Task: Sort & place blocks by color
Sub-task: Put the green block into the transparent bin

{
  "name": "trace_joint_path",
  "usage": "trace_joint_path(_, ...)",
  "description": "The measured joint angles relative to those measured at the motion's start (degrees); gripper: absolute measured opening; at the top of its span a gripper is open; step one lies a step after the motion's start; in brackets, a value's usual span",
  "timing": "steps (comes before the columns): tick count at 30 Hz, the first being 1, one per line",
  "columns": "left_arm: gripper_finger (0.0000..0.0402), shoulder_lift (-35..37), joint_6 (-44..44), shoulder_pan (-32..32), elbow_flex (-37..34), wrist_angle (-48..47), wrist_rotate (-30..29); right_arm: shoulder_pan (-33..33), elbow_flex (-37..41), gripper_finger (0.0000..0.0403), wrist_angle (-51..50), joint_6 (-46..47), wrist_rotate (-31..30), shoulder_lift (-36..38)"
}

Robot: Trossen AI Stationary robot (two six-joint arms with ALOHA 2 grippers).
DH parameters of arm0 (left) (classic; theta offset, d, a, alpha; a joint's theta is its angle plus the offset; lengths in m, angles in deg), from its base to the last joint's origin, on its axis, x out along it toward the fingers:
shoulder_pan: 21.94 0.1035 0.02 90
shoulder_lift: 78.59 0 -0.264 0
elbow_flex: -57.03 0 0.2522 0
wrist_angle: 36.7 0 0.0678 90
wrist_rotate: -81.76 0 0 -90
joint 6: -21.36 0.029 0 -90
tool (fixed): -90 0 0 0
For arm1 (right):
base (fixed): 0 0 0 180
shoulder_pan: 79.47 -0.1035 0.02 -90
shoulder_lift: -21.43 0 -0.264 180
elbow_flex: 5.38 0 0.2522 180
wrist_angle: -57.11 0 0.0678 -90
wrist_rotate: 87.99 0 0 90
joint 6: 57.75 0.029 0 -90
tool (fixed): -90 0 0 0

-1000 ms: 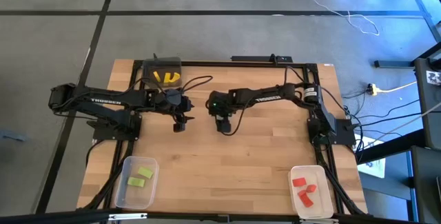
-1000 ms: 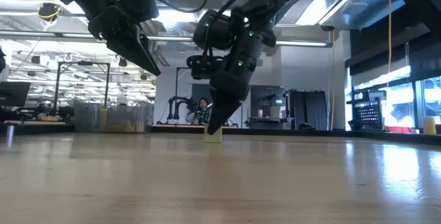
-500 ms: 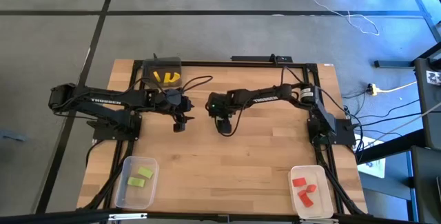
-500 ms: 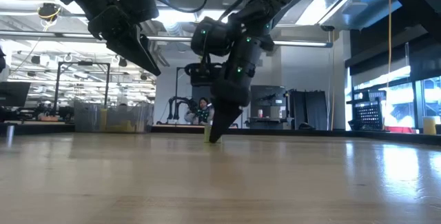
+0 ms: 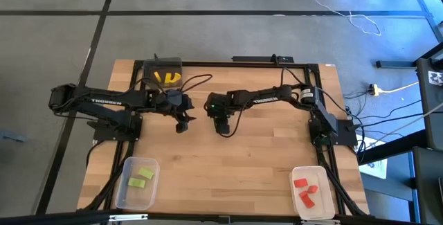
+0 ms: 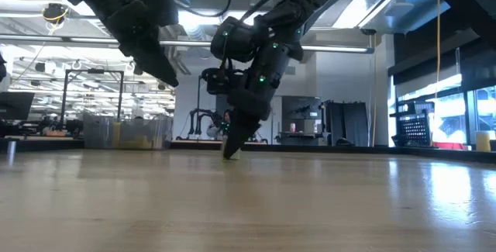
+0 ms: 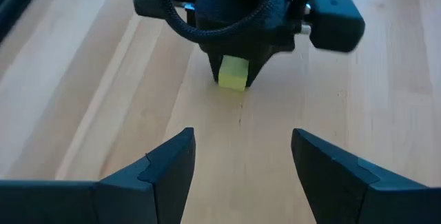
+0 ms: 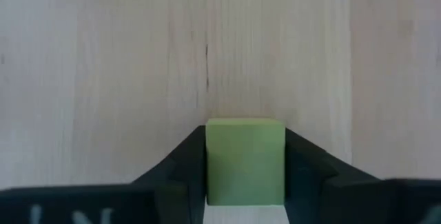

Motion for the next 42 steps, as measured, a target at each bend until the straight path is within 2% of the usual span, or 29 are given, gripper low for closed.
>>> trace_joint_path(5,0.0231,0.0,-9.6,0.1,0.0,-0.3,0.5,0.0,-1.8,0.0128,2.8,-0.4,-0.3,-0.1)
trace_joint_path(9,0.0231,0.0,-19.4,0.6,0.0,-0.3,4.7,-0.3,-4.4,0.0128,2.5,-3.2,-2.3,-0.1)
trace_joint_path(14,0.0231,0.0,-39.9,2.6,0.0,-0.3,7.4,-1.4,-9.5,0.0128,1.8,-8.7,-7.1,-0.1)
trace_joint_path(19,0.0231,0.0,-46.3,5.1,0.0,-0.3,7.6,-2.8,-13.4,0.0128,1.3,-12.5,-11.7,0.0)
trace_joint_path(27,0.0231,0.3,-46.1,9.1,0.1,-0.3,8.4,-3.4,-17.3,0.0128,-3.6,-14.9,-13.5,0.0)
trace_joint_path(31,0.0231,0.7,-42.4,10.6,0.1,-0.1,10.1,-3.5,-19.2,0.0128,-6.8,-14.9,-17.5,0.0)
trace_joint_path(36,0.0231,4.0,-29.0,12.2,0.0,-0.8,8.3,-3.5,-23.1,0.0128,-11.4,-14.9,-17.0,0.1)
trace_joint_path(38,0.0231,5.7,-28.5,13.8,0.0,-0.7,8.5,-3.5,-25.2,0.0128,-12.8,-14.9,-17.4,0.1)
trace_joint_path(42,0.0231,10.2,-30.0,18.4,0.0,-0.8,13.3,-3.5,-30.4,0.0128,-16.0,-14.9,-22.8,0.1)
